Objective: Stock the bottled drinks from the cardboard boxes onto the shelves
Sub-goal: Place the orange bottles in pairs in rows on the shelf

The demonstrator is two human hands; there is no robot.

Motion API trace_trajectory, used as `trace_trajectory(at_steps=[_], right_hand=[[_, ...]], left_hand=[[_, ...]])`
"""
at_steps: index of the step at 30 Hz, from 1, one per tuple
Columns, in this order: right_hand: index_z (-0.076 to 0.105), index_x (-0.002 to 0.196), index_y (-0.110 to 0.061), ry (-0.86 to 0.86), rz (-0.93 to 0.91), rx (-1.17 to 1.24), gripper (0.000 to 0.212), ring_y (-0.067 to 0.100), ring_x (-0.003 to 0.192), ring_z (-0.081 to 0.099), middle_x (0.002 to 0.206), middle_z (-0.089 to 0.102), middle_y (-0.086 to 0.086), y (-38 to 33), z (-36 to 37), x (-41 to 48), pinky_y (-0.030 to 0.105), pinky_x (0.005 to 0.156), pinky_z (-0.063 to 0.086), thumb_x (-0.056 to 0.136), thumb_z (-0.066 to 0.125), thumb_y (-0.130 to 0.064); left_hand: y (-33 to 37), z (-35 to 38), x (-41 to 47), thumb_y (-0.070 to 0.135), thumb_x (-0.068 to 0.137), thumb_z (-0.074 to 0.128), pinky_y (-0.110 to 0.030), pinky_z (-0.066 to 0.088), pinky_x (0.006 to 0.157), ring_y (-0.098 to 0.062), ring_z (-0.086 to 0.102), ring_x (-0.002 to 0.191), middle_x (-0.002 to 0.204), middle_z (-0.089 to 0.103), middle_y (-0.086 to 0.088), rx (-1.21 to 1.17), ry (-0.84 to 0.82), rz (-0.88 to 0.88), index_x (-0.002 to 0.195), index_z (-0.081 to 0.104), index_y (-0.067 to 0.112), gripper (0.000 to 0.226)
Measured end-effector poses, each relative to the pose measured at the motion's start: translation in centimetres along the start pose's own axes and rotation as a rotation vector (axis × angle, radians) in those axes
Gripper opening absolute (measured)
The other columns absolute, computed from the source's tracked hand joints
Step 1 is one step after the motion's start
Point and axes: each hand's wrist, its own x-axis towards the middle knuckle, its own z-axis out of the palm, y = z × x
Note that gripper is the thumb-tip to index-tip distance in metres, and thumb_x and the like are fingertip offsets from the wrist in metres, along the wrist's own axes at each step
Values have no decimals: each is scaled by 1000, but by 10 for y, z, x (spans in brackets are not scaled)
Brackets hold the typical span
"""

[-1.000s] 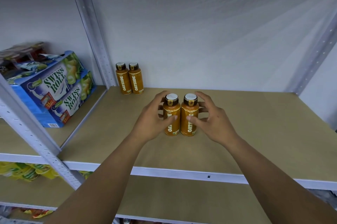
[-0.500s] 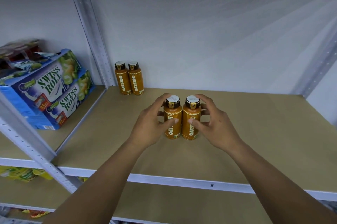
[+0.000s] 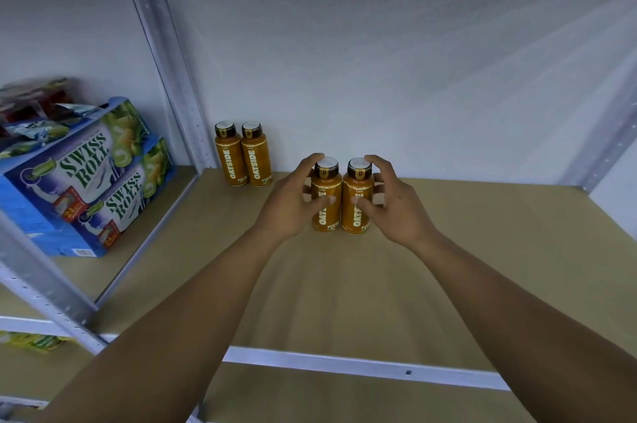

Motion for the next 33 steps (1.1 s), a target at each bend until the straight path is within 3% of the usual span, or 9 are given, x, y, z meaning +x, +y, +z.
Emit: trace_trajectory(at_steps=[4, 9, 12, 22, 33], right_hand=[[27, 151, -40, -5, 15, -48, 75, 19, 115, 63, 136, 60, -2, 8, 2, 31, 40, 93, 57, 93, 73, -33], [26, 148, -40, -17, 57, -87, 74, 27, 116, 64, 141, 60, 6, 17, 3, 66, 46, 96, 55, 93, 73, -31], [25, 148, -39, -34, 79, -91, 72, 28, 114, 65, 142, 59, 6, 21, 3, 80, 43, 94, 55, 94, 73, -29], [23, 142, -46, -45, 117, -129, 68, 28, 97, 70, 146, 57, 5, 27, 7, 107, 44, 91, 57, 96, 69, -28], [23, 143, -46, -35, 135, -139, 69, 26, 96, 70, 145, 57, 4, 31, 9, 115, 40, 87, 56, 96, 69, -27]], left_hand=[[-10, 5, 32, 31, 90, 79, -32, 55, 89, -19, 64, 117, 143, 57, 0, 24, 10, -4, 153, 34, 37, 78], [-17, 9, 66, 29, 89, 80, -51, 58, 93, -22, 69, 105, 137, 60, -2, 45, 16, -37, 151, 34, 41, 78], [-18, 10, 79, 32, 91, 78, -49, 57, 93, -26, 69, 103, 141, 60, -2, 124, 22, -36, 153, 31, 39, 79], [-24, 11, 100, 31, 94, 74, -44, 53, 96, -33, 62, 121, 147, 56, -4, 190, 31, -56, 157, 28, 38, 78], [-29, 14, 108, 32, 93, 76, -46, 54, 97, -33, 65, 116, 145, 58, -3, 195, 40, -59, 155, 27, 40, 80]])
